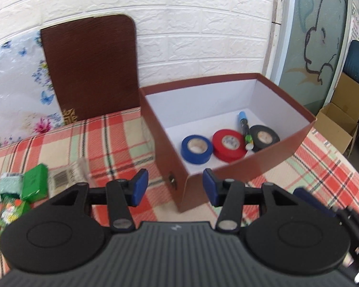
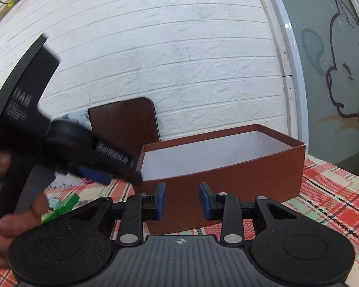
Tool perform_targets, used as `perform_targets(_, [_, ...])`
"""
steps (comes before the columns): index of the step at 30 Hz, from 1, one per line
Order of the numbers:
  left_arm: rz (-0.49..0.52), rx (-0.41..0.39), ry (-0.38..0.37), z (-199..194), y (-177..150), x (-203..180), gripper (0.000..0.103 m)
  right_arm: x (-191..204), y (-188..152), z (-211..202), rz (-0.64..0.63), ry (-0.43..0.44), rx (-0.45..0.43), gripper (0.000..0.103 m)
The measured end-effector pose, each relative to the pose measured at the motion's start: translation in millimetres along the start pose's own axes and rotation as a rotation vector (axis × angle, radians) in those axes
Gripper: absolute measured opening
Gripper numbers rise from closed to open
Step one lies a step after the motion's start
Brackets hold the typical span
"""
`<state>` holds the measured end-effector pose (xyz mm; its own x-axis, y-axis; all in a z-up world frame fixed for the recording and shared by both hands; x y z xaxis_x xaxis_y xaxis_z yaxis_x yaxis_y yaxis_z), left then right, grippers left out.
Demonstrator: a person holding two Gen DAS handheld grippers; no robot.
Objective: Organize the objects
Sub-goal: 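Withdraw the left tool from the box back over the table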
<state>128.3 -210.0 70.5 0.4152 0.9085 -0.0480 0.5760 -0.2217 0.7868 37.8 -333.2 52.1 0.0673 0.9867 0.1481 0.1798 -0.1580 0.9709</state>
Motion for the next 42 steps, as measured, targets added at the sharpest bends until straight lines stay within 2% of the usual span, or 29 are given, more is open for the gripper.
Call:
perform_targets(6, [-0.013,0.018,0.063,-14.9,-27.8,23.3,0.055,2.7,-7.4,-9.3,0.018,0.008,0.049,0.034])
perform_targets(14, [-0.066,0.061,0.13,-24.5,-62.3,63.7,0.058,25.7,-26.0,-9.1,0.0,0.07,0.142,0.037])
perform_targets(18, [-0.074,0.057,0.164,-29.1,-73.7,80.5,0.063,34.6,-30.4,-6.1,-0.004,0.09,0.176,0.042])
perform_targets(27, [-0.129,0.064,0.211,-27.1,-105.0,128.5,0.064,55.4,-45.2,3.5,-0.04,0.106,0.262,0.042])
perform_targets(32, [-0.183,0.05,0.304,-29.0,-124.5,187.4,0.064,71.0,-53.9,8.9,-0.088,0.133,0.304,0.042])
perform_targets(35, [-0.219,0.046,0.409,-30.4,-133.1,237.2,0.064,86.6,-61.0,20.2,-0.136,0.178,0.338,0.042])
perform_targets(37, [-0.257,0.04,0.478,-30.5,-142.2,268.5,0.068,101.4,-65.0,32.3,-0.171,0.216,0.354,0.042])
perform_targets(38, [-0.282,0.009,0.486,-32.1,-146.5,281.0,0.081,110.1,-66.2,40.5,-0.189,0.231,0.357,0.042])
perform_targets(39, [-0.303,-0.03,0.485,-33.7,-152.2,289.8,0.087,118.8,-66.7,50.4,-0.204,0.239,0.356,0.043])
perform_targets(41, [-0.369,-0.085,0.441,-37.8,-156.3,296.6,0.086,134.4,-66.0,74.0,-0.211,0.251,0.355,0.048])
perform_targets(42, [-0.371,-0.09,0.442,-37.9,-155.6,295.9,0.086,141.0,-64.7,87.4,-0.207,0.257,0.357,0.053])
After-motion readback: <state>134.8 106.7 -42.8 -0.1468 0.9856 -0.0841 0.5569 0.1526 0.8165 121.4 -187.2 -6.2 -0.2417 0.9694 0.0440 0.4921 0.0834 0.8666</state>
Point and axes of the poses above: each gripper's, at about its wrist camera, not at the fingertips, and z roughly the way its jaws point, x to its left, y to its top, the point moved 6 cm from there along z, roughly the way its jaws point, and after that the axes turned 3 degrees about -z, right-handed, at the moved point
